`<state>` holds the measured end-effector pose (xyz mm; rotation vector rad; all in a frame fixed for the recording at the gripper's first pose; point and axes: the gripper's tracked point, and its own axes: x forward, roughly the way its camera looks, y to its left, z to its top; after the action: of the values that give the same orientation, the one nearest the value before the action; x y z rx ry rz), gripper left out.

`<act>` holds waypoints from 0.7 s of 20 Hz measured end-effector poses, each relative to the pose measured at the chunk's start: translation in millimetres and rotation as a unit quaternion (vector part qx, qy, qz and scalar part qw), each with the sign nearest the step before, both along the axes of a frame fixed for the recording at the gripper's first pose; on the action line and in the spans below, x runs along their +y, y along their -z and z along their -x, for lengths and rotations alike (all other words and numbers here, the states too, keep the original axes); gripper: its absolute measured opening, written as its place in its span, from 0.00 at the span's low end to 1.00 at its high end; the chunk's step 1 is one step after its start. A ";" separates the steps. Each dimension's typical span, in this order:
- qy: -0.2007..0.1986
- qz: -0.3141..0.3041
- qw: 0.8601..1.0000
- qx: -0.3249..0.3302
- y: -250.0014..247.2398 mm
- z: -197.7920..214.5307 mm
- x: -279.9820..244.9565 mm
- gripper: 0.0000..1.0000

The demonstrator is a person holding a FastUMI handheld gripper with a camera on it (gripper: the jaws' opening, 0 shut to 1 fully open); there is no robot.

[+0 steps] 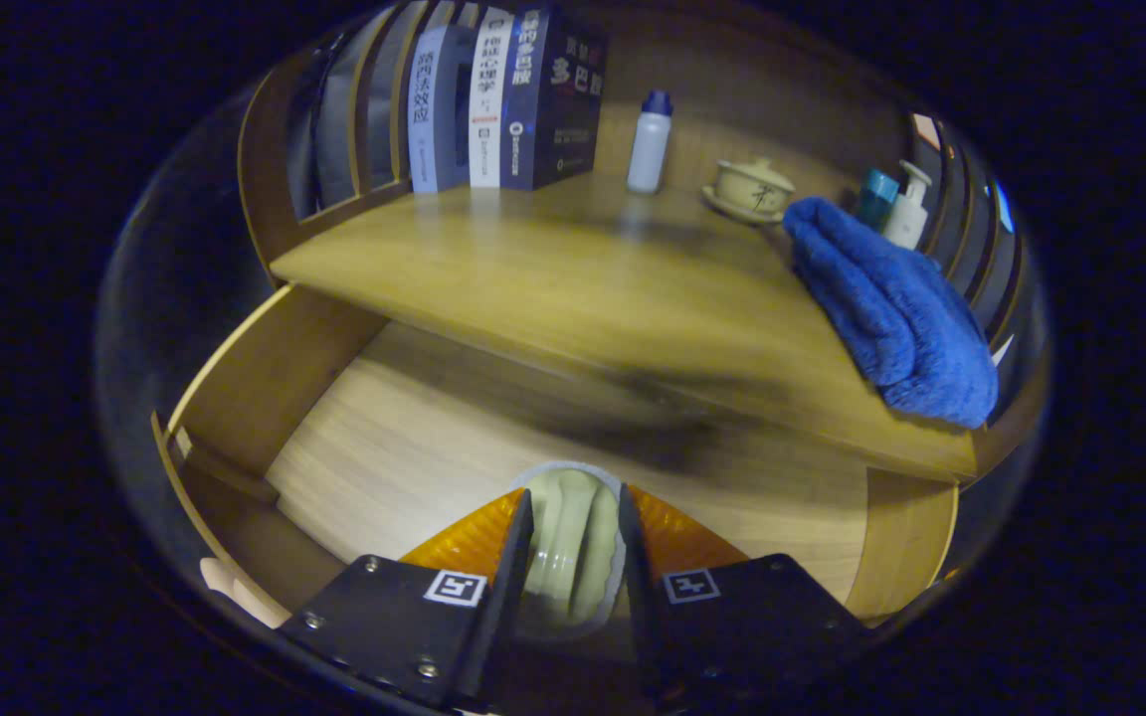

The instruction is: Pull open the drawer, take out the items inside it, and place them on the countertop above the cabinet.

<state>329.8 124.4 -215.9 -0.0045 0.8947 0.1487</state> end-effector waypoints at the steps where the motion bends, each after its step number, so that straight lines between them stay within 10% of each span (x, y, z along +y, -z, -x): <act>1: -0.006 -0.013 1.000 0.009 -0.3 2.8 6.1 0.50; 3: -0.005 -0.011 1.000 0.000 22.3 -12.8 5.9 0.45; 5: 0.001 -0.006 1.000 0.001 6.8 -10.4 -0.6 0.16; 14: -0.017 -0.042 0.997 -0.055 -38.6 1.8 7.3 0.16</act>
<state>328.0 131.7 -177.3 0.0494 0.7792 0.2159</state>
